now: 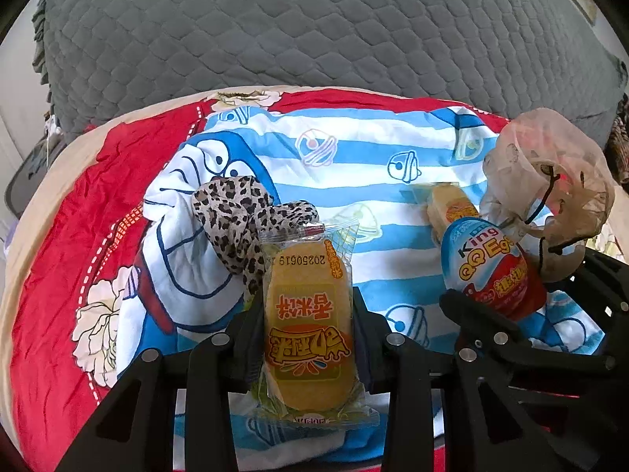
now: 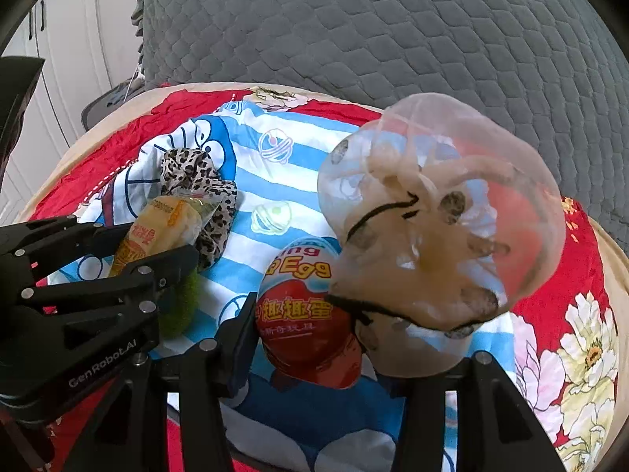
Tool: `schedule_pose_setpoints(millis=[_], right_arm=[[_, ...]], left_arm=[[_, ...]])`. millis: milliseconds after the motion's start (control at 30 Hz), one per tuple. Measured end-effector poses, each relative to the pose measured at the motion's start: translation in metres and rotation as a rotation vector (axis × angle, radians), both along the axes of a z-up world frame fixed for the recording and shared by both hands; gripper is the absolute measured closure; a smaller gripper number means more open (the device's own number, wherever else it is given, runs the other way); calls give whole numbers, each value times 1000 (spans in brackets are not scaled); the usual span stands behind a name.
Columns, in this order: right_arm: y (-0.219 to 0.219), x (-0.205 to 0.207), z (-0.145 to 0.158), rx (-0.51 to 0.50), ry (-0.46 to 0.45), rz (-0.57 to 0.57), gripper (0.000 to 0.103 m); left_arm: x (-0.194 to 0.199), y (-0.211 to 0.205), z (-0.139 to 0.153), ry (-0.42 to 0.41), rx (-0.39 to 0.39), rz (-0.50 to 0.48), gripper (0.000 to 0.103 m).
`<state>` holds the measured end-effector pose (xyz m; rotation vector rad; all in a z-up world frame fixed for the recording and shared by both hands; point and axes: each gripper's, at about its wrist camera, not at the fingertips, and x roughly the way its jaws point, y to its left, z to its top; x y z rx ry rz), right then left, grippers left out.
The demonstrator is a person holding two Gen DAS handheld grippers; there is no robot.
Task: Organize objects
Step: 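Carry snack cake with left tool while right tool carries bag and egg over shirt, then release snack cake on ring with left tool while right tool releases bag and egg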
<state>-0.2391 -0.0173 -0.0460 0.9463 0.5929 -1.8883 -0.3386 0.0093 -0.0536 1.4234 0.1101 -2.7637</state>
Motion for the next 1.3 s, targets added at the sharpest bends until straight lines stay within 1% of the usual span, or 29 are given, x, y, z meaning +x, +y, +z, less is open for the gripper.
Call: schedule_pose_setpoints(millis=[267, 533, 633, 767, 867, 933, 1067, 1133, 1300], right_arm=[[-6, -4, -4, -3, 6, -6, 51], [-8, -2, -7, 4, 26, -7, 49], [-7, -2, -6, 6, 28, -7, 49], [-7, -1, -6, 7, 27, -12, 48], [-7, 0, -6, 8, 26, -12, 42], [-6, 0, -7, 16, 32, -14, 38], [-4, 0, -7, 24, 38, -27, 35], [-2, 0, -7, 23, 38, -33, 32], [2, 1, -6, 33, 40, -39, 29]], left_arm=[[-5, -6, -5, 6, -16, 17, 64], [-7, -13, -11, -1, -34, 31, 61], [-7, -14, -13, -2, -36, 35, 56], [-5, -18, -14, -4, -37, 49, 44], [-4, -21, -14, -4, -42, 58, 37], [-3, -23, -14, -8, -38, 63, 35], [-2, -23, -13, -7, -40, 65, 31], [-1, -22, -12, -6, -38, 65, 29], [3, -22, -12, -15, -33, 65, 27]])
